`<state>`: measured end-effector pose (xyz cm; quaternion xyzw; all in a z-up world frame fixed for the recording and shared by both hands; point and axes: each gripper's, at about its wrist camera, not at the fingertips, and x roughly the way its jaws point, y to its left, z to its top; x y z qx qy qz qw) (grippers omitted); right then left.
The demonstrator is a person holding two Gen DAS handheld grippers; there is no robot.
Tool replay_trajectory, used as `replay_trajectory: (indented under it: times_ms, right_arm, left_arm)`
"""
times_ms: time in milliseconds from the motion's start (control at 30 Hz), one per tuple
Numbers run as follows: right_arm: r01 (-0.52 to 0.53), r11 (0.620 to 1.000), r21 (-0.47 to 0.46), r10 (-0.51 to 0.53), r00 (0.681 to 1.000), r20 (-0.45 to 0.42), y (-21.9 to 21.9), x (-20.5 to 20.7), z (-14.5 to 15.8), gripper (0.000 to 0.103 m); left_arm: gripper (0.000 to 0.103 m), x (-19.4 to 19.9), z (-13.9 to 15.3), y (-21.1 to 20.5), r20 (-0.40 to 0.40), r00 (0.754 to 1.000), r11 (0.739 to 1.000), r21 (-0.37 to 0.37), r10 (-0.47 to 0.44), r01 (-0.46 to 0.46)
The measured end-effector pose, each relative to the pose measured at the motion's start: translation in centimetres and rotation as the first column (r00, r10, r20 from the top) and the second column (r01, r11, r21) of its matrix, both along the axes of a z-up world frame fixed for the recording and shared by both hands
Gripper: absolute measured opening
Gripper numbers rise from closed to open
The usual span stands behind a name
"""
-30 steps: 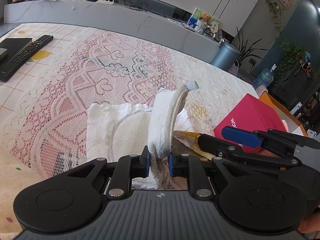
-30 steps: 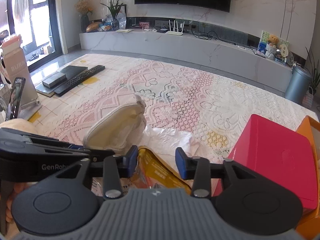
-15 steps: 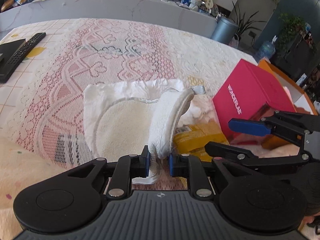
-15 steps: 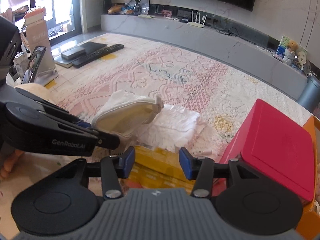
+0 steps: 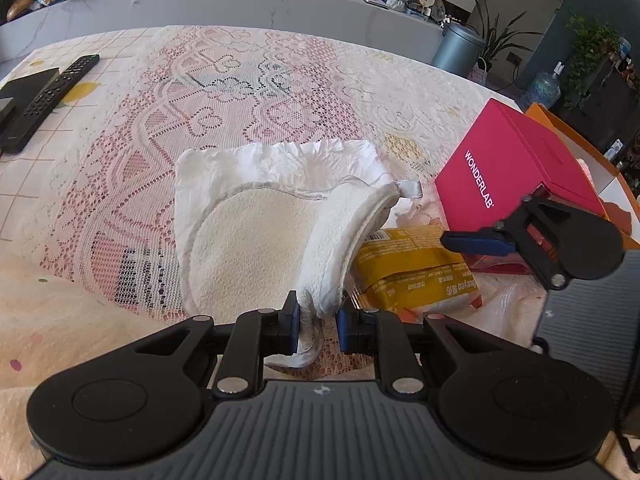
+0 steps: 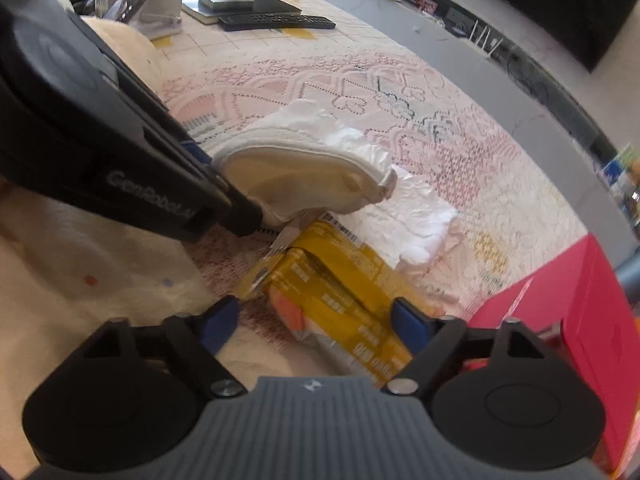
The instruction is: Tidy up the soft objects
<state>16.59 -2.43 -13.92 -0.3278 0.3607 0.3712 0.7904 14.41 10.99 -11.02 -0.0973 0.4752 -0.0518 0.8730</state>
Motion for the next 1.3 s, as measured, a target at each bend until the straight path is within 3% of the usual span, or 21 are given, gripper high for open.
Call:
replay_trajectory:
  times_ms: [167, 267, 400, 667, 900, 1033, 1300]
  right_arm:
    - [0.031, 0.999, 0.032, -0.029, 0.998, -0.051, 0.1, 1.3, -0.9, 0.08]
    - [0.046, 0.998, 0.05, -0.044, 0.998, -0.054, 0.0, 1.5, -0.5, 0.063]
    - [0.115, 0.984, 0.134, -0.095, 0.985, -0.146, -1.1, 2.6, 0.5, 0.047]
    - [0.225, 0.937, 0.269, -0.191, 0.971, -0.144, -2.9, 1.6, 3.3, 0.027]
    - [0.345, 0.851, 0.395, -0.297, 0.938, -0.18, -5.5, 1.2, 6.5, 0.025]
    - [0.377, 0.811, 0.448, -0.306, 0.925, -0.226, -6.8, 0.9, 8.0, 0.025]
    - [0.384, 0.767, 0.514, -0.329, 0.923, -0.199, -9.4, -0.9, 11.3, 0.025]
  left_arm:
    - [0.02, 0.2, -0.3, 0.0, -0.004, 1.0, 1.0, 0.005, -0.004, 0.004]
    - [0.02, 0.2, -0.3, 0.2, 0.005, 1.0, 1.0, -0.009, 0.006, -0.006]
    - [0.02, 0.0, -0.1, 0.4, 0.019, 1.0, 0.999, -0.031, 0.021, -0.02]
    - [0.019, -0.7, 1.0, 0.5, 0.105, 0.994, 0.999, -0.042, 0.038, -0.034]
    - [0.019, -1.5, 2.6, 0.5, 0.172, 0.983, 0.997, -0.045, 0.069, -0.062]
    - [0.019, -2.3, 4.0, 0.3, 0.212, 0.974, 0.996, -0.048, 0.079, -0.071]
    - [0.019, -3.6, 7.5, -1.8, 0.277, 0.96, 0.997, -0.071, 0.049, -0.03]
